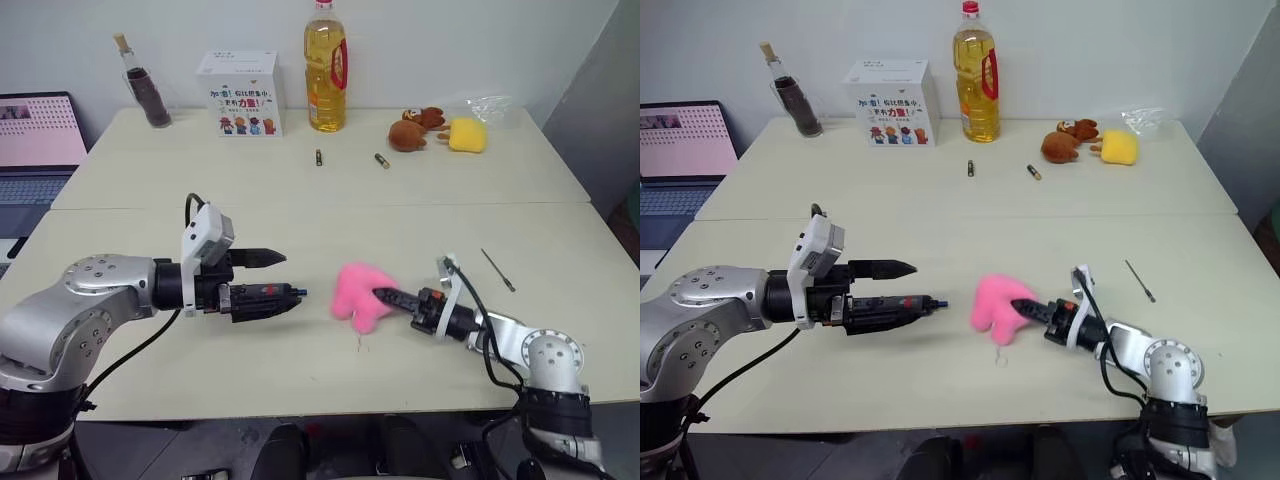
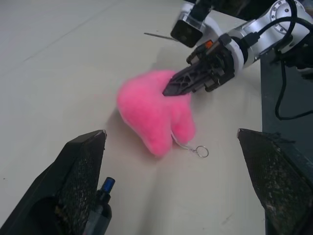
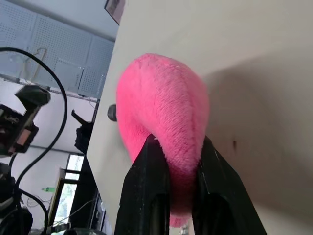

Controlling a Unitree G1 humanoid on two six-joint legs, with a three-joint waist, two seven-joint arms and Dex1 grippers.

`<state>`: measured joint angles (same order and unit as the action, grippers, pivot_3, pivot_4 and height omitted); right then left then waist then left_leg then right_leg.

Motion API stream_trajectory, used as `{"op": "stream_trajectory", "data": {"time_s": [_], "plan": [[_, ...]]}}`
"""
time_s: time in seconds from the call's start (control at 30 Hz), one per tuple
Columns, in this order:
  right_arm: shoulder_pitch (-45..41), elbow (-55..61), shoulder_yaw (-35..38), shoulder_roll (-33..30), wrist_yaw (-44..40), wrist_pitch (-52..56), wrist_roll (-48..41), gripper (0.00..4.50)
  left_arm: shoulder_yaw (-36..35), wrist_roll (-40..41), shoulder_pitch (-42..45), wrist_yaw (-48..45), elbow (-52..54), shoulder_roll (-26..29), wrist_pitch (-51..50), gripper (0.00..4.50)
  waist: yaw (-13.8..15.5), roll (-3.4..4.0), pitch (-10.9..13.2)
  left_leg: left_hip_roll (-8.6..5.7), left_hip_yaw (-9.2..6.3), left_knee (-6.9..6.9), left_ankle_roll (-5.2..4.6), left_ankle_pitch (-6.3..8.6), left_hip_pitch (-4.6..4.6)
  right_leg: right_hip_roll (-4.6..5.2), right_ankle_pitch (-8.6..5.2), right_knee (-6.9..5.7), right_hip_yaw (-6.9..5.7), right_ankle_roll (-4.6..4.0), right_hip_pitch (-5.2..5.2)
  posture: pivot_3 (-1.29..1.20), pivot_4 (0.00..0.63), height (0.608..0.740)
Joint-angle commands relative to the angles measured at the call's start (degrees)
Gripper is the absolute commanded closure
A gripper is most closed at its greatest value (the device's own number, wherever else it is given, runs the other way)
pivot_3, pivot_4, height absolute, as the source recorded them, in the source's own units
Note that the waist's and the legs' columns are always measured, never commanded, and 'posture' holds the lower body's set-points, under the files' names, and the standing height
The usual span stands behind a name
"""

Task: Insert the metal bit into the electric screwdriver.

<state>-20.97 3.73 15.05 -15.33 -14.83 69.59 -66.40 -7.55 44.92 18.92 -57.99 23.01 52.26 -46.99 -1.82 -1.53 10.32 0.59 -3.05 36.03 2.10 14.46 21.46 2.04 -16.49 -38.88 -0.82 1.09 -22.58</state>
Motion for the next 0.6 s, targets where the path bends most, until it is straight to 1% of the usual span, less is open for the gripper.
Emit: {"op": "stream_trajectory", "data": {"time_s": [0.03,0.13,0.2,0.3,0.4,0.5,0.6], "plan": [[-12.9,-11.6,2.5,-1.6,0.7,-9.7,7.0,4.01,0.0,-0.1,4.5,1.2,-2.2,-2.2,1.3,0.00,-0.1,0.01,0.0,-0.02,0.04,0.00,0.00,0.00,0.01,-0.02,0.05,-0.02,0.03,-0.08,-0.03,0.00,0.150,0.740],[-21.6,-24.6,1.6,-1.7,2.7,-20.5,16.8,4.01,0.4,-1.2,7.8,2.7,-4.4,-4.8,2.5,0.00,0.0,-0.02,0.0,-0.10,0.13,0.07,0.00,-0.01,0.28,-0.11,0.13,-0.06,0.08,-0.16,-0.35,0.00,0.150,0.740],[-30.0,-38.8,3.2,-1.5,5.3,-29.9,21.8,4.01,0.7,-2.6,10.5,4.4,-6.4,-7.0,3.9,0.00,0.0,-0.04,0.0,-0.06,0.16,0.06,0.01,-0.01,0.52,-0.15,0.17,-0.09,0.11,-0.22,-0.62,0.00,0.150,0.740],[-40.1,-56.8,4.2,-1.7,8.1,-41.2,27.8,4.01,1.1,-4.5,12.9,5.5,-8.4,-8.9,5.6,0.00,0.0,-0.01,0.0,-0.05,0.26,0.06,0.03,-0.02,0.70,-0.14,0.27,-0.10,0.14,-0.36,-0.81,0.00,0.150,0.740],[-47.7,-70.8,4.4,-1.2,10.2,-50.5,32.8,4.01,1.4,-5.6,14.1,6.3,-9.0,-10.1,6.4,0.00,-0.2,0.00,0.0,0.04,0.36,0.03,0.05,-0.03,0.75,-0.12,0.27,-0.05,0.21,-0.37,-0.87,0.00,0.150,0.740],[-50.0,-76.4,5.2,-1.2,10.9,-54.8,35.8,3.48,1.2,-6.0,13.7,6.7,-8.4,-10.4,6.5,0.00,-0.2,0.00,0.0,0.13,0.41,0.04,0.13,-0.07,0.85,-0.10,0.27,-0.03,0.23,-0.37,-0.93,0.00,0.150,0.740],[-50.7,-78.4,5.5,-1.3,10.5,-57.1,38.1,2.74,0.4,-6.0,12.3,7.2,-7.1,-10.3,6.1,0.00,-0.1,0.00,0.0,0.18,0.37,0.06,0.16,-0.09,0.88,-0.01,0.27,-0.06,0.20,-0.37,-0.93,0.00,0.150,0.740]]}}
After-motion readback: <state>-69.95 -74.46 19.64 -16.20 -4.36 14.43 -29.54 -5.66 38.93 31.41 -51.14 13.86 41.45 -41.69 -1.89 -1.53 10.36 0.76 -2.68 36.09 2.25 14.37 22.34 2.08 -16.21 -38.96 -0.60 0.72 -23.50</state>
